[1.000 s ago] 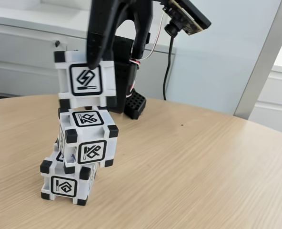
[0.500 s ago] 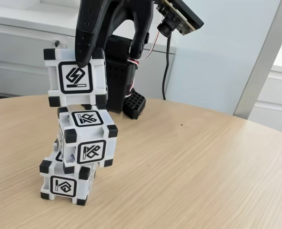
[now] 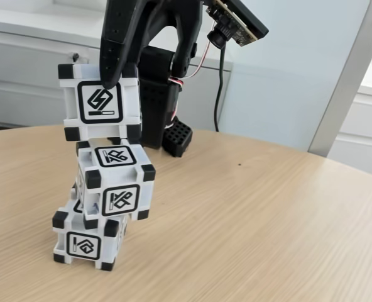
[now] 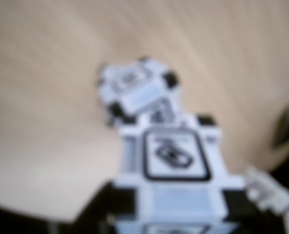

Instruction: Stack cubes from left to right.

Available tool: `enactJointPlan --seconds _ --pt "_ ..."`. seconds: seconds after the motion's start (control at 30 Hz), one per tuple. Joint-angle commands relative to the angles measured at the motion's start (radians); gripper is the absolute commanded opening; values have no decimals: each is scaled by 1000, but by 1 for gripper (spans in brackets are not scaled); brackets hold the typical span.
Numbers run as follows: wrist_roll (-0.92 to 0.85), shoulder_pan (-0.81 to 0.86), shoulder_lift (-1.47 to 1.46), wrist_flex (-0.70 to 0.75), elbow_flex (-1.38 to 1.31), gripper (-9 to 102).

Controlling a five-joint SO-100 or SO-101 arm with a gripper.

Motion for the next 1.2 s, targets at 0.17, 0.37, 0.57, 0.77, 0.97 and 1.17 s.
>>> enactJointPlan --seconds 0.17,0.37,0.57,0.77,0.97,1.17 --pt "-40 5 -3 -15 38 29" --pt "-49 -3 0 -15 41 41" --pt "-61 -9 20 0 40 51" --pt "-29 -11 21 2 29 49" --pt "-11 -11 25 3 25 44" --pt "11 -11 141 3 25 41"
